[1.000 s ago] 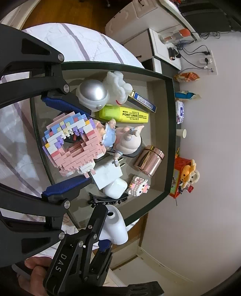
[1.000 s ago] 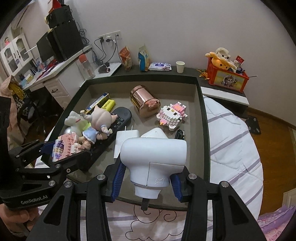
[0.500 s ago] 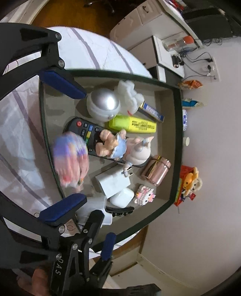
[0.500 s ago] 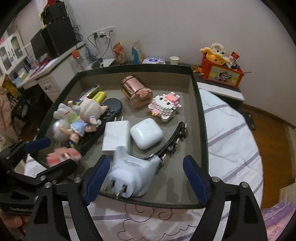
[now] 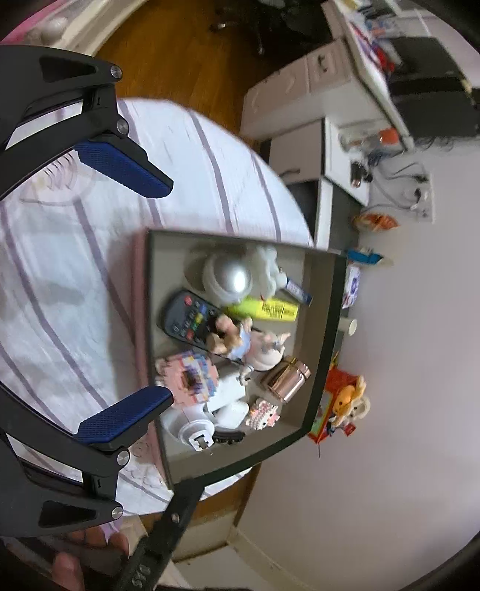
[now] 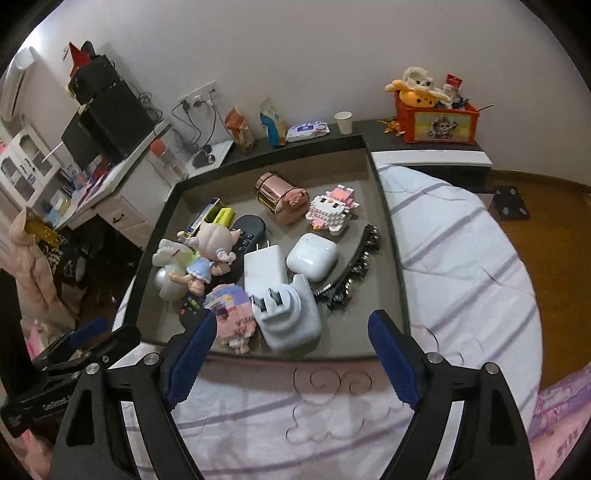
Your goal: Organize rigid objects
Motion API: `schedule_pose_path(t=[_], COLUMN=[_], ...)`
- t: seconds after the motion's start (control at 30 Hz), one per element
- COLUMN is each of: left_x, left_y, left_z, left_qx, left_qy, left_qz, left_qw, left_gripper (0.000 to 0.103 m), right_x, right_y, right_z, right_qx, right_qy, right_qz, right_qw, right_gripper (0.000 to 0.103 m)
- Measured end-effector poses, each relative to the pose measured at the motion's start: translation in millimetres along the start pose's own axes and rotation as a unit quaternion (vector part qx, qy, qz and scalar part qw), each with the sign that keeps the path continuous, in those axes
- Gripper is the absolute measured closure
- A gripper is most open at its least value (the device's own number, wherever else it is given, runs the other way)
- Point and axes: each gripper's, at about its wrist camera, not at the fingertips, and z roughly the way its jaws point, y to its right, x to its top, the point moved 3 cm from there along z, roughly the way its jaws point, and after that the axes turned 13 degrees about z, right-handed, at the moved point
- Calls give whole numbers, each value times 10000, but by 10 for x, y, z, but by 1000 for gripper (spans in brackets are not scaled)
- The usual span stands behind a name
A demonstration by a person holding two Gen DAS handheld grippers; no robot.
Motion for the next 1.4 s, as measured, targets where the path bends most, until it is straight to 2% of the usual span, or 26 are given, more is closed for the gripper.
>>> schedule_pose_path(t=[0.23,0.4,0.5,0.63,0.8,0.9,1.07,1.4], left_x=[-344,-673,-889,-1172,-1428,-1584,-1730,-1806], left_y=[100,238,321,419,511,589,688,669], left_z=[-541,-968,-1209,-1479,-1831,-2108,-2434,-2590], left_qx=[288,489,615,523,695,859,957,994], left_qy=[385,655,787,919,1159,1413,1599,1761], left_qz=[217,399,488,498,539,563,625,543], left_qw=[9986,9959,9938,9931,9894,9846,9805,9778], left_gripper=[0,0,0,0,0,0,0,0], right_x=[-427,-889,-1152,-1460,-1791,-1940,-2148,-2300], right_y=[-83,-75,-42,-33,-117,-161,-158,-198], right_z=[-562,-1030,-1269,-1535,-1831,-1957,-2127,-2233], right_qx=[-249,-479,-532,-594,-529,-444,-378,-359], right_qy=[559,1034,1197,1361,1545,1640,1775,1970], right_qz=[-346,-520,-564,-713,-912,-1018,-965,-928], right_qw=[9975,9921,9898,9863,9823,9802,9786,9753], right_gripper=[18,18,18,17,17,17,17,17])
